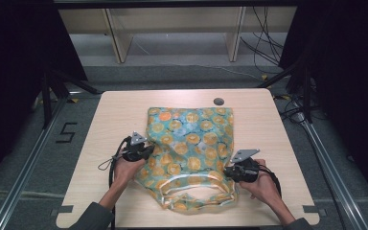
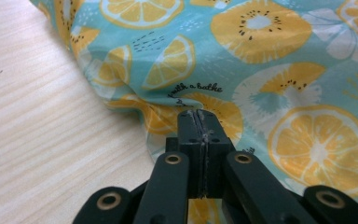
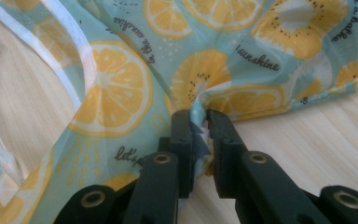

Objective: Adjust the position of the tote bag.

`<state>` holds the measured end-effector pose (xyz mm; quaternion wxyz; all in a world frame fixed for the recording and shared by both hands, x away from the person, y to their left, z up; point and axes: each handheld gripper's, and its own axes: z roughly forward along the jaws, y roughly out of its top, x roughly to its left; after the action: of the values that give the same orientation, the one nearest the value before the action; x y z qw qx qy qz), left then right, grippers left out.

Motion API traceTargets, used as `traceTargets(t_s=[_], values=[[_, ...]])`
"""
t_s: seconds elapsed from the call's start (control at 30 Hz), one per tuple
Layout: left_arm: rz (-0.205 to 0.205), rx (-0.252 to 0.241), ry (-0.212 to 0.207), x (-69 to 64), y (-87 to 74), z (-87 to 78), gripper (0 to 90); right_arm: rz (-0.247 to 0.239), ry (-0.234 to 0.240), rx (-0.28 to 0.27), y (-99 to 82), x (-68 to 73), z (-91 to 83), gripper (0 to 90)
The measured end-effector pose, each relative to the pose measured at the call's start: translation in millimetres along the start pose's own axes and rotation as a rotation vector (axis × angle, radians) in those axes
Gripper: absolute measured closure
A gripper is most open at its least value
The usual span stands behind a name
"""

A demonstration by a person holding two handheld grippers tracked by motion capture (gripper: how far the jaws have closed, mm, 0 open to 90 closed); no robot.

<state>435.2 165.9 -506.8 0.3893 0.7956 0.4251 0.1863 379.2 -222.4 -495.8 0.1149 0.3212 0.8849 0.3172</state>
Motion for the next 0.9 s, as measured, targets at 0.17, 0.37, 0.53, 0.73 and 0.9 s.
traceTargets(t_s=[0.17, 0.37, 0.53, 0.73, 0.9], values=[[0.011, 0.026, -0.037, -0.9, -0.2, -2.2, 82.9, -0.002, 0.001, 0.023, 0.4, -2.7, -2.0, 81.4], [-0.021, 0.026, -0.064, -5.2, 0.6, -13.1, 63.4, 0.017, -0.001, 0.001, -0.3, -6.4, -3.2, 74.7], [-0.033, -0.009, -0.029, -12.0, 3.3, -33.7, 49.0, 0.038, -0.020, -0.065, 2.5, -8.9, -10.4, 64.7], [0.004, -0.006, -0.132, -42.0, 2.8, -65.5, 38.5, 0.071, -0.022, -0.136, 5.4, -15.5, -28.4, 56.0], [0.040, 0.012, -0.206, -61.8, -2.7, -72.9, 35.7, 0.095, -0.005, -0.136, 6.8, -10.1, -31.6, 53.8]])
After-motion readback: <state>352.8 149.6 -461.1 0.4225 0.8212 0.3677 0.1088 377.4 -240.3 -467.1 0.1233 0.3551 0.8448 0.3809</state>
